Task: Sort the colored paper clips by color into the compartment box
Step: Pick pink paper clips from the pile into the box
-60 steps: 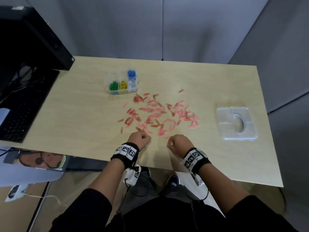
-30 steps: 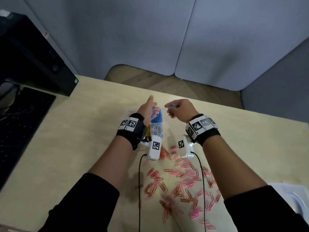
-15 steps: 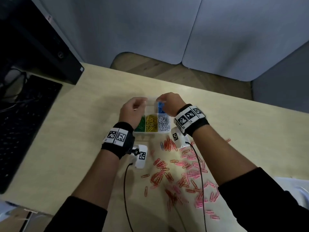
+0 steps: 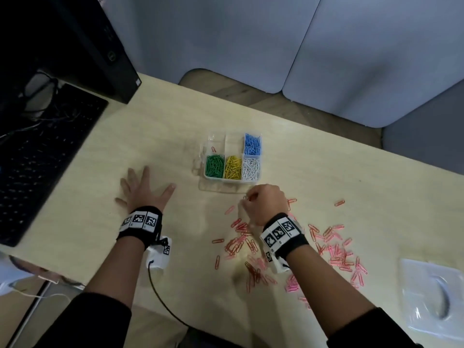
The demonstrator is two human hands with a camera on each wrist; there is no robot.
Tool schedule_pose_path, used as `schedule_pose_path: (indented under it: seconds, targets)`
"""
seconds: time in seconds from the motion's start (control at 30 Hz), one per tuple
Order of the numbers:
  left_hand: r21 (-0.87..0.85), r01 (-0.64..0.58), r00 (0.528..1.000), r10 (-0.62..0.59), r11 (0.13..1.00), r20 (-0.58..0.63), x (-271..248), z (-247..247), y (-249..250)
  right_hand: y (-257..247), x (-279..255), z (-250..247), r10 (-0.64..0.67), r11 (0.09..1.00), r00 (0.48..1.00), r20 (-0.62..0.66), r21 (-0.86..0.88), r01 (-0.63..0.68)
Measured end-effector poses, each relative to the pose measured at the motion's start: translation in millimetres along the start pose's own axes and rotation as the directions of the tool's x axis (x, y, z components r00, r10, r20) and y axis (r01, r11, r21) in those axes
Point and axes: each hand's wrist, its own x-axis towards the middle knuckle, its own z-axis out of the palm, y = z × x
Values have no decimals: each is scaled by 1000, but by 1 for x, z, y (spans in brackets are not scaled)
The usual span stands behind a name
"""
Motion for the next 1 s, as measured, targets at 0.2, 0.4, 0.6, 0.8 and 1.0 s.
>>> schedule_pose_path:
  seconds: [0.2,0.4,0.6,0.8,1.0]
  targets:
    - [59,-78,997,79,995,-17,-6,7,-10,-4,-3,11,19,999,999,-44,-31,-21]
    - [58,-87,995,89,995,-51,-5,13,-14,-7,-3,-5,-45,997,988,146,-53,53]
    - [60,-79,994,83,995,-69,-7,11,-11,-21,50,-66,-97,965,981,-171,225,135]
    - [38,-17,1000,16,999,25,-10,-9,13,-32,105,-77,123,948,976,-179,311,-63]
    - [-293,-235,952,280,927,122,-67,-3,95,0,63,-81,161,946,982,-102,300,-124]
